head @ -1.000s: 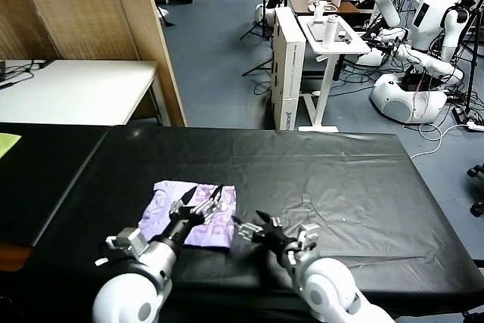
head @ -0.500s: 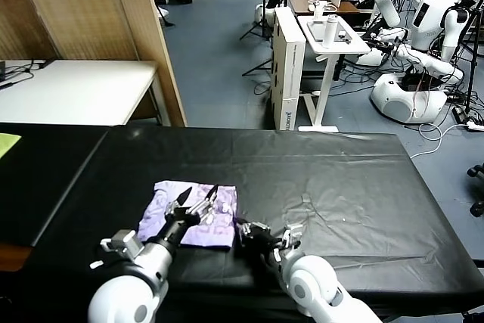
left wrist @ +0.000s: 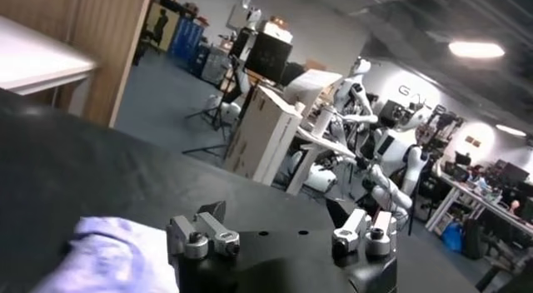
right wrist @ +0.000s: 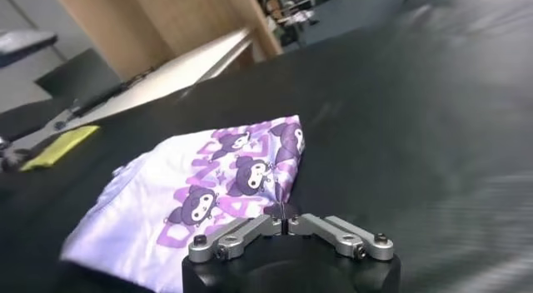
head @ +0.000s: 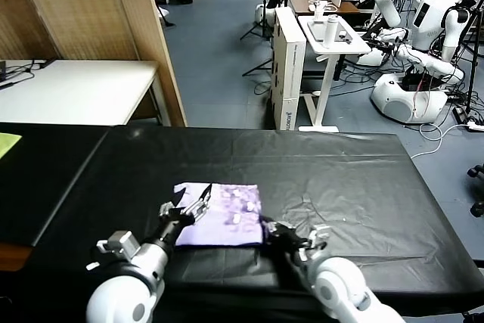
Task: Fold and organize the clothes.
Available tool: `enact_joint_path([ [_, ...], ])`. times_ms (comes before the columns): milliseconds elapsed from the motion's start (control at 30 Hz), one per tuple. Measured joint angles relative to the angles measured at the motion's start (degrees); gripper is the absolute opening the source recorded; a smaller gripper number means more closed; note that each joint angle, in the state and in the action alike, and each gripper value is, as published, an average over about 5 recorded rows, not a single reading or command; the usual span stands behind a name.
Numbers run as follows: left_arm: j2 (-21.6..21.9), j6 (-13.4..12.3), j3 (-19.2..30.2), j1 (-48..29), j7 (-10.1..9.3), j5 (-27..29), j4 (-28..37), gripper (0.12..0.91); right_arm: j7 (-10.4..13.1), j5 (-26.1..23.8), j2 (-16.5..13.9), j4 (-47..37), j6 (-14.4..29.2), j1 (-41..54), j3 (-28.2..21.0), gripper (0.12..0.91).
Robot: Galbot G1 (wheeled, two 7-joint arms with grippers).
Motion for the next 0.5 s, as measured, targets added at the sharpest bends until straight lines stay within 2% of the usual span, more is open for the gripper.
enact_joint_path([
  [233, 0.2, -1.8, 0.0, 0.1, 0.43, 2.2, 1.3, 0.907, 0.1, 1.7, -2.8, 1.9, -1.0, -2.5, 6.1, 0.161],
  [333, 0.7, -3.5, 0.1, 0.6, 0.20, 4.6, 1.9, 0.907, 0.9, 1.3, -3.2, 3.1, -1.1, -3.2, 7.7, 0.284],
  [400, 1.2, -4.9, 0.2, 0.9, -0.14, 6.4, 2.3, 0.907, 1.2, 0.2, -3.3, 4.2, -0.7, -3.9, 8.6, 0.411],
  [500, 2.0, -6.7, 0.3, 1.4, -0.43, 7.7, 3.1, 0.907, 0.2, -2.6, -3.3, 6.0, 0.8, -5.3, 10.1, 0.601],
])
